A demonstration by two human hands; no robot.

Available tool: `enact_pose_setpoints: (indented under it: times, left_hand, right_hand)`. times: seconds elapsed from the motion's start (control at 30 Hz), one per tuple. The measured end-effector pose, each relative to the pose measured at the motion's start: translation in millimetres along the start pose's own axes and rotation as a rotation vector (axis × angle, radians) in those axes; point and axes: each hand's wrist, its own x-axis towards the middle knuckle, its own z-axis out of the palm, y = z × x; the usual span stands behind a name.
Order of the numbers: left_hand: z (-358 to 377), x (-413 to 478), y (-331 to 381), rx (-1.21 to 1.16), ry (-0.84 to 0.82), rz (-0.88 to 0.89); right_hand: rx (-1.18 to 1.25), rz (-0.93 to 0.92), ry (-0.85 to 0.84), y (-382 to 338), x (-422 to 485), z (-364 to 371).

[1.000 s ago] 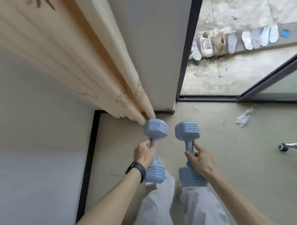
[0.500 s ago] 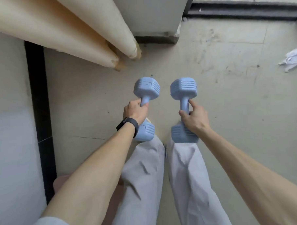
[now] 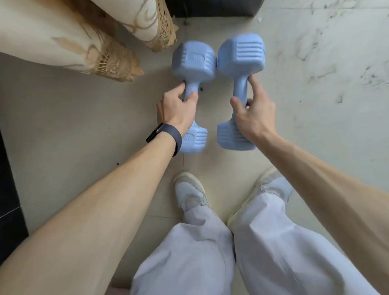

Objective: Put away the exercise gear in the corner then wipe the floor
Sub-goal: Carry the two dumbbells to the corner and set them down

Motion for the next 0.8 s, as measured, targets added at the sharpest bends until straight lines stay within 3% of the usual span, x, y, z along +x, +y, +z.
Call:
enact_pose_setpoints:
  times: [0.2,0.53,0.67,0.8]
  left_hand:
    - [10.1,54.7,12.3,-0.127,0.073,0.076]
    - [6.7,73.9,21.9,-0.103,0.152,0.068]
    - [4.3,77.3,22.8,0.027,0.089,0.033]
    - [2.0,60.2,29.5,0.287,-0.070,-0.011]
  right_hand:
    - [0.018,-0.089,0.091,-24.8,49.0,13.8]
    - [0.004,-0.088,-0.002,-33.5,60.6,26.1]
    - [0.013,-0.063,-0.014,-38.3,63.5,29.8]
    - [-0.130,-0.060,-0.178,-45.6,58.1,14.4]
